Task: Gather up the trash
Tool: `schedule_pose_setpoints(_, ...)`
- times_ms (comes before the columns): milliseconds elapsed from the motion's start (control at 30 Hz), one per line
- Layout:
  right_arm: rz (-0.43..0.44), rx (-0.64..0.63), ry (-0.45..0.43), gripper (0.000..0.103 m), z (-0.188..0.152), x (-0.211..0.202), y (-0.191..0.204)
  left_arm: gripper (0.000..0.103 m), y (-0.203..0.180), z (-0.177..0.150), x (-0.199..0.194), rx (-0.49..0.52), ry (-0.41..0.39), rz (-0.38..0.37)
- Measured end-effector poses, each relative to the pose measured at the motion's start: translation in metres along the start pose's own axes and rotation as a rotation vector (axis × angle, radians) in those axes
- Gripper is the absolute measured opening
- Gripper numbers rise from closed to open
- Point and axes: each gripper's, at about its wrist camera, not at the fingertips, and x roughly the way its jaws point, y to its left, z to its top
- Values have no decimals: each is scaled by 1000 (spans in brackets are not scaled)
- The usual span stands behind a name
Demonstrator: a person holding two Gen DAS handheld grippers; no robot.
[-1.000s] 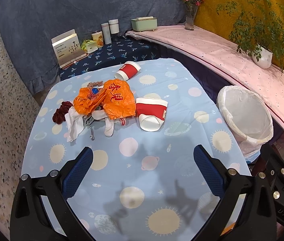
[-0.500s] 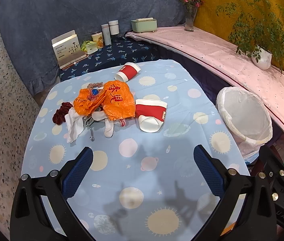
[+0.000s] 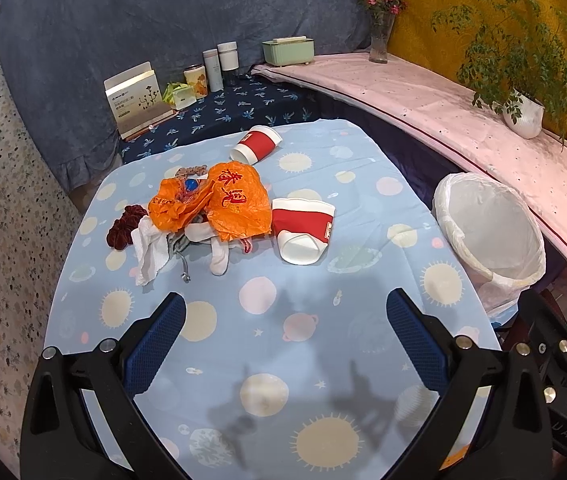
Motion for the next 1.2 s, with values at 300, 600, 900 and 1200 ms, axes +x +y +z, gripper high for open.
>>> schedule_pose_setpoints(300, -3, 2, -12, 96, 1, -2, 1, 96, 1, 0, 0, 0, -2, -2)
schedule_pose_setpoints(600, 2, -1, -11, 96, 1, -1, 2, 96, 2, -2, 1, -2, -2, 1)
schedule_pose_setpoints(900, 1, -1, -12, 96, 1, -2, 5, 96, 2, -3, 0, -1, -4, 1)
schedule_pose_setpoints(1200, -2, 5, -14, 96, 0, -3, 3, 96, 1, -7, 0, 0, -11, -5)
